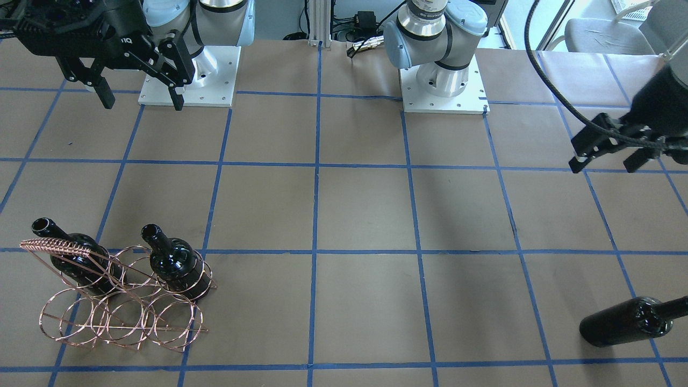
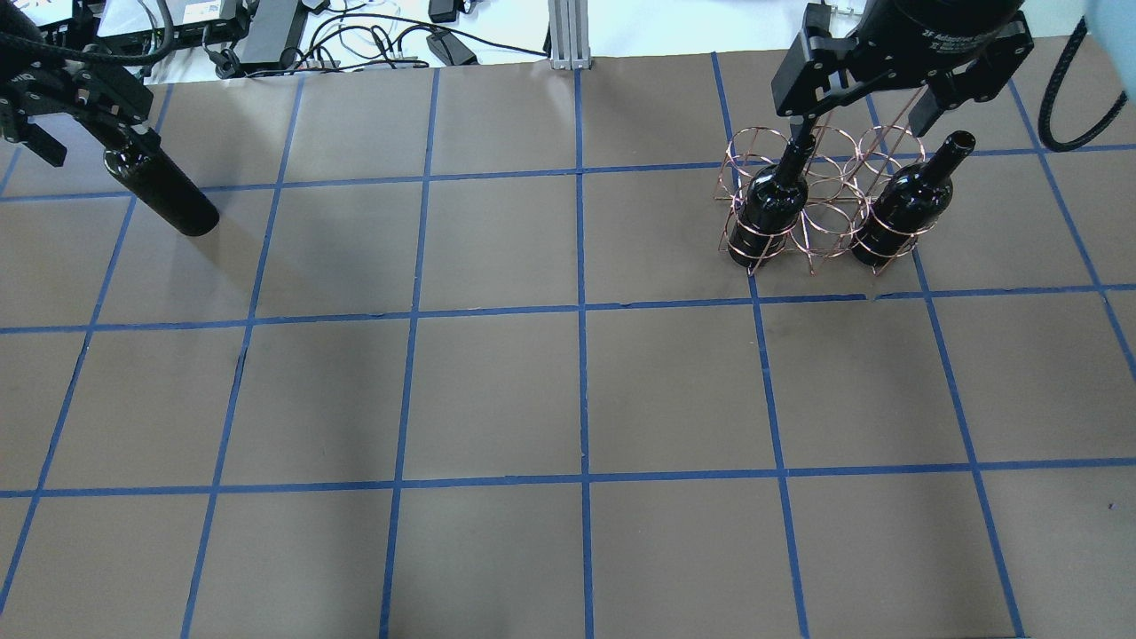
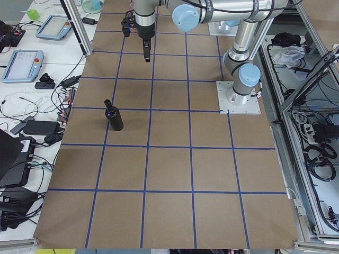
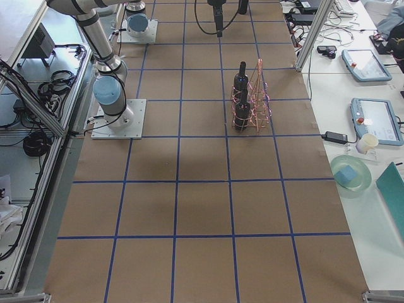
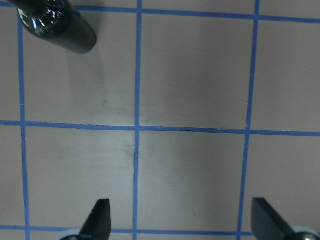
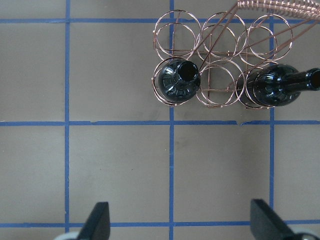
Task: Place wine into wine basket
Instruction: 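Close the left gripper around the dark bottle's neck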
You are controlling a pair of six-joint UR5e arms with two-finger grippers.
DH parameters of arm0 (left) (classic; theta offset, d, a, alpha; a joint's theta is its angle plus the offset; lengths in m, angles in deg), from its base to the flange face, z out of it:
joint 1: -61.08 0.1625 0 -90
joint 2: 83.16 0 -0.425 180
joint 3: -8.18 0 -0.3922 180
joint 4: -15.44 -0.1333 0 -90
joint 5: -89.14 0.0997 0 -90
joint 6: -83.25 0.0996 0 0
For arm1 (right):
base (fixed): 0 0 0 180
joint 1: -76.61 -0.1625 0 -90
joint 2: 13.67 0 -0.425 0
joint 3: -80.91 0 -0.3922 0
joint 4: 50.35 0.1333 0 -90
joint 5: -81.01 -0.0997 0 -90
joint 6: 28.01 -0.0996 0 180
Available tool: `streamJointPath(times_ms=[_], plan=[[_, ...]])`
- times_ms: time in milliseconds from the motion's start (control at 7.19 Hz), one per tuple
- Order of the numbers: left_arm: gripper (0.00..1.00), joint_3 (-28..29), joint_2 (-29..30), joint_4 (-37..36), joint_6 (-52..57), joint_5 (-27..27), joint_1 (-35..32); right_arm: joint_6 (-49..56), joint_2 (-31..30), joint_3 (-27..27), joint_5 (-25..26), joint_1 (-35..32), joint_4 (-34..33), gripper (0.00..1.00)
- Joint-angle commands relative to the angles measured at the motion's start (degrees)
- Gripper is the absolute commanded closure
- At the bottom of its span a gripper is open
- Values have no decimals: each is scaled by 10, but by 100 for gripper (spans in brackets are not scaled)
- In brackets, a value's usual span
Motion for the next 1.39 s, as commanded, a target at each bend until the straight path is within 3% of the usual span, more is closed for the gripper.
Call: streamJointPath(times_ms=[0,139,695,1252], plan=[[0,49,73,-37,69,3,53,-12,-7,1,-1,-2,-10,0],[0,64,92,-51,76,20,68,-11,-7,2,0,-2,-11,0],[0,107,185,-117,96,2,70,-10,-9,29,-1,-2,-16,0],[0,110,235,-176,90,-10,70,-10,-24,31,0,-3,-12,0]])
